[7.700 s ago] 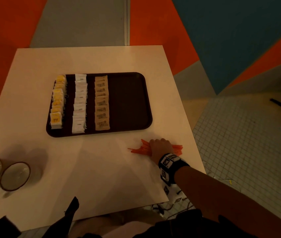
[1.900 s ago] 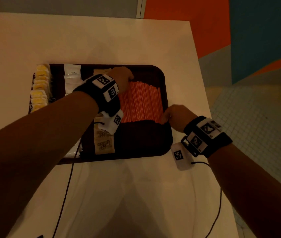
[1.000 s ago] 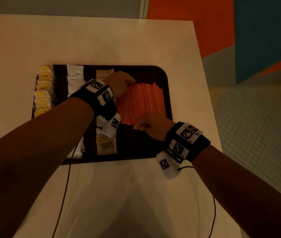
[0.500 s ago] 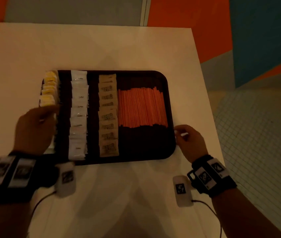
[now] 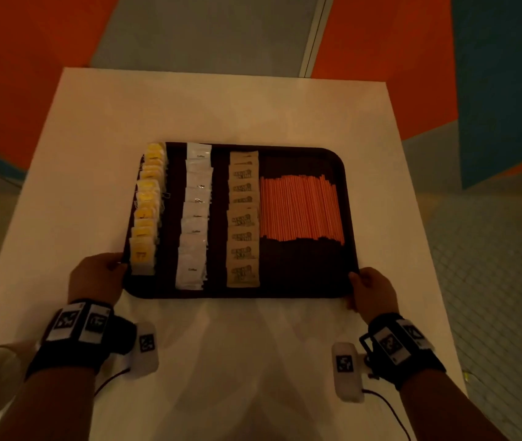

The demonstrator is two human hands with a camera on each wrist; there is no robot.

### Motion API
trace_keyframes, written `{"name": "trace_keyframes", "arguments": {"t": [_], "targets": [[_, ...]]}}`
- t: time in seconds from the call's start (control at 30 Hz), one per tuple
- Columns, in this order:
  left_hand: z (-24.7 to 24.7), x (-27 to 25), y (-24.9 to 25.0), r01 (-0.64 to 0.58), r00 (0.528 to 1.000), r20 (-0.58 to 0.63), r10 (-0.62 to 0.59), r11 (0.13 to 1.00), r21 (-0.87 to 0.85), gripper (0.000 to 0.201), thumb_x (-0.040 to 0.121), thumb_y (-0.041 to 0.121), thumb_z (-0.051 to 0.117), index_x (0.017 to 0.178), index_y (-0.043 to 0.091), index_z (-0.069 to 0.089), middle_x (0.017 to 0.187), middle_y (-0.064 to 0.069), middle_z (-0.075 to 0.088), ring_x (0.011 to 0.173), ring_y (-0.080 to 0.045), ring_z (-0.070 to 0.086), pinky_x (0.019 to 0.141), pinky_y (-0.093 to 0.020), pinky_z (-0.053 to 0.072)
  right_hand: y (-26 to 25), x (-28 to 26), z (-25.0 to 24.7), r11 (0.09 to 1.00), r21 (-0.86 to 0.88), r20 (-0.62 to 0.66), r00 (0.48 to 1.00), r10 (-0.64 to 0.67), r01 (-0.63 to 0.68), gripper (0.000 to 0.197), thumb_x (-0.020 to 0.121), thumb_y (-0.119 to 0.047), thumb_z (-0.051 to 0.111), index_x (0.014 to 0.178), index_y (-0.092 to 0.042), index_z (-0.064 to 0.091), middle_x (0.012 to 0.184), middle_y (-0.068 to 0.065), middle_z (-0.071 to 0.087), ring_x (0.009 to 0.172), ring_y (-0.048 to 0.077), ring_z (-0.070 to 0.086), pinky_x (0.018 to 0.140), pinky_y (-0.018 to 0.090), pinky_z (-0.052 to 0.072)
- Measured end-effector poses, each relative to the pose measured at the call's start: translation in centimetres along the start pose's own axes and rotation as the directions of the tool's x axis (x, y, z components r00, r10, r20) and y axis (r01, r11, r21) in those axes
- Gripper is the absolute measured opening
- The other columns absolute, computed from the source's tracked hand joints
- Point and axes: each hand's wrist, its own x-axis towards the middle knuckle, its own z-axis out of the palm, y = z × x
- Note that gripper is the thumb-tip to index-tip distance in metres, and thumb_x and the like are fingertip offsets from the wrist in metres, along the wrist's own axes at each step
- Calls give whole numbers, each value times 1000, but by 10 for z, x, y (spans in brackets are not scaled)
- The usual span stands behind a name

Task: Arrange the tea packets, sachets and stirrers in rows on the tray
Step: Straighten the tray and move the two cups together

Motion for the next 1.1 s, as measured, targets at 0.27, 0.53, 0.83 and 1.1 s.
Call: {"name": "trace_keyframes", "arguments": {"t": [0.27, 0.53, 0.83, 1.1], "targets": [[-17, 50, 31, 36, 997, 68, -29, 993, -109, 34, 82, 17, 67, 111, -1, 65, 118, -22, 63, 110, -39, 56, 98, -43, 44, -39, 44, -4, 999, -25, 14, 999, 41, -41, 24, 93, -16, 45, 89, 3, 59, 58, 12, 57, 53, 26, 54, 64, 35, 49], [-35, 129, 72, 107, 988, 132, -84, 978, -179, 37, 76, 20, 74, 107, 2, 67, 115, -20, 65, 103, -37, 60, 95, -44, 49, -104, 108, -2, 994, -105, -20, 999, 26, -28, 30, 93, -20, 47, 106, 3, 59, 101, 25, 66, 83, 36, 65, 81, 41, 53], [-40, 160, 94, 109, 981, 181, -70, 970, -219, 29, 79, 18, 71, 105, 6, 66, 107, -18, 65, 99, -37, 61, 93, -46, 50, -137, 141, -9, 990, -115, -11, 997, 76, -76, 30, 94, -18, 48, 111, 6, 57, 108, 24, 64, 79, 32, 61, 84, 44, 52], [-34, 162, 105, 73, 985, 167, -38, 975, -209, 31, 79, 15, 71, 106, 1, 66, 113, -20, 64, 102, -37, 61, 93, -45, 50, -134, 146, -13, 978, -185, -43, 995, 91, -98, 31, 94, -20, 47, 108, 5, 58, 108, 26, 64, 91, 38, 62, 80, 39, 48]]}}
